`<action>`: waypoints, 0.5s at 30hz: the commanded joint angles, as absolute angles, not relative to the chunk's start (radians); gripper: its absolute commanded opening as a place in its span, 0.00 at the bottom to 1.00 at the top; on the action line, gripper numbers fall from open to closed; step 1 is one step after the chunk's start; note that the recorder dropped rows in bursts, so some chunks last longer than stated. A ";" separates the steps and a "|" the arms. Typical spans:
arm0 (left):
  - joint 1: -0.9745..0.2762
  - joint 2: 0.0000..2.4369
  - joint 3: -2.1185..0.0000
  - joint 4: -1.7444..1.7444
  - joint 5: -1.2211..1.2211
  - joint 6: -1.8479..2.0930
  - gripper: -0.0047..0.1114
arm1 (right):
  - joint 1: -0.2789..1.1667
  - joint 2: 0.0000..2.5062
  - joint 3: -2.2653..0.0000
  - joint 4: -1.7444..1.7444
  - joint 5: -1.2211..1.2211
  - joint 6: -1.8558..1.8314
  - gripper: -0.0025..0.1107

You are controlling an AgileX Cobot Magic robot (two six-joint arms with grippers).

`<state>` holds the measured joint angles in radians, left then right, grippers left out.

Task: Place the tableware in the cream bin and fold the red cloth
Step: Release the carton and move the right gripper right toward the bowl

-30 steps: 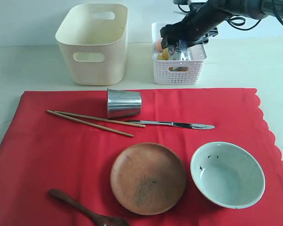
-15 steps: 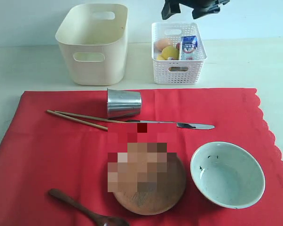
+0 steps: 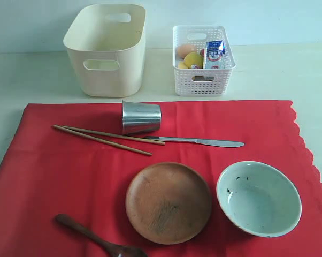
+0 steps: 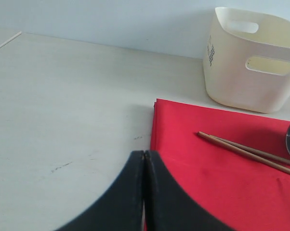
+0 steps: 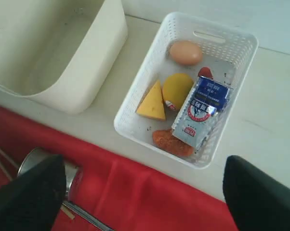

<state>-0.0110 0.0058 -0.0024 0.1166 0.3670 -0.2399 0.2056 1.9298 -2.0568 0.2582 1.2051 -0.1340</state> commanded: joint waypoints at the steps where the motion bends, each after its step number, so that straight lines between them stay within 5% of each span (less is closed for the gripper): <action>1: -0.009 0.000 0.000 0.120 0.360 -0.241 0.04 | 0.202 1.855 -2.063 0.239 1.221 -0.128 0.75; 15: -0.009 0.000 0.000 0.120 0.360 -0.241 0.04 | 0.202 1.593 -1.867 0.145 1.221 -0.136 0.75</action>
